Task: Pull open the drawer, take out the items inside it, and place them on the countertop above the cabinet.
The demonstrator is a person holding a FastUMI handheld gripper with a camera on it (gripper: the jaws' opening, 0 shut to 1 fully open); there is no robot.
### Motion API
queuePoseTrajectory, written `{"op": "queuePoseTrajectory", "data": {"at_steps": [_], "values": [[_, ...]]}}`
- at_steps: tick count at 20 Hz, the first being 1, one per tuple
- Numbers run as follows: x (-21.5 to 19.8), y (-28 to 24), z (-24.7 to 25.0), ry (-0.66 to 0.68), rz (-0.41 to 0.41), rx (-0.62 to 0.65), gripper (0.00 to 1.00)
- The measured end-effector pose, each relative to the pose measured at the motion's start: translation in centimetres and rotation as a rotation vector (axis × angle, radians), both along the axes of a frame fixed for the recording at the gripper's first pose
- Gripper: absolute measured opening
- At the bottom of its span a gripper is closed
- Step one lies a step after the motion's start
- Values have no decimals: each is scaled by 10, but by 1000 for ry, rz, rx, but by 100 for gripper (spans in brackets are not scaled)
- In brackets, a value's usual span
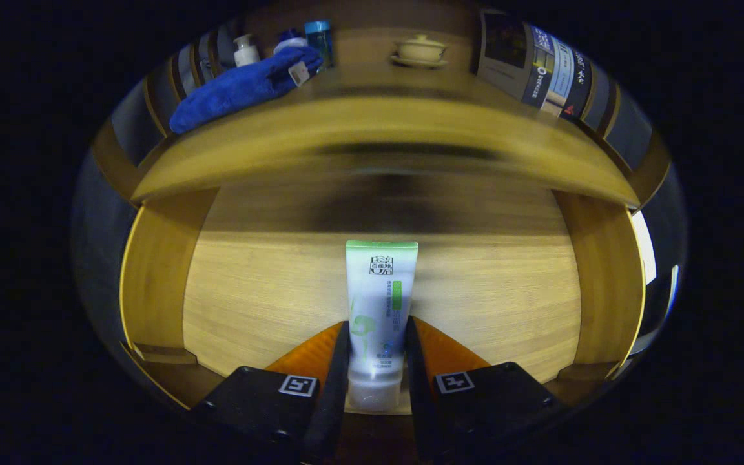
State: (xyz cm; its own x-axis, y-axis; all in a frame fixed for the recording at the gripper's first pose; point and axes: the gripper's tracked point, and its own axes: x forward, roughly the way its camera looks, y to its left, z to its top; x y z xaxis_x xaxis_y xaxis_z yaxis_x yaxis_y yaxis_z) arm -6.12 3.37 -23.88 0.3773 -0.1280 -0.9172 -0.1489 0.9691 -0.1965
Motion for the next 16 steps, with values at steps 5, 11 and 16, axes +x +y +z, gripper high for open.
{"op": "queuePoseTrajectory", "data": {"at_steps": [5, 11, 16], "values": [[7, 16, 51, -69, 30, 60, 53], [14, 29, 89, -95, 78, 37, 53], [50, 50, 117, -153, 93, 36, 53]]}}
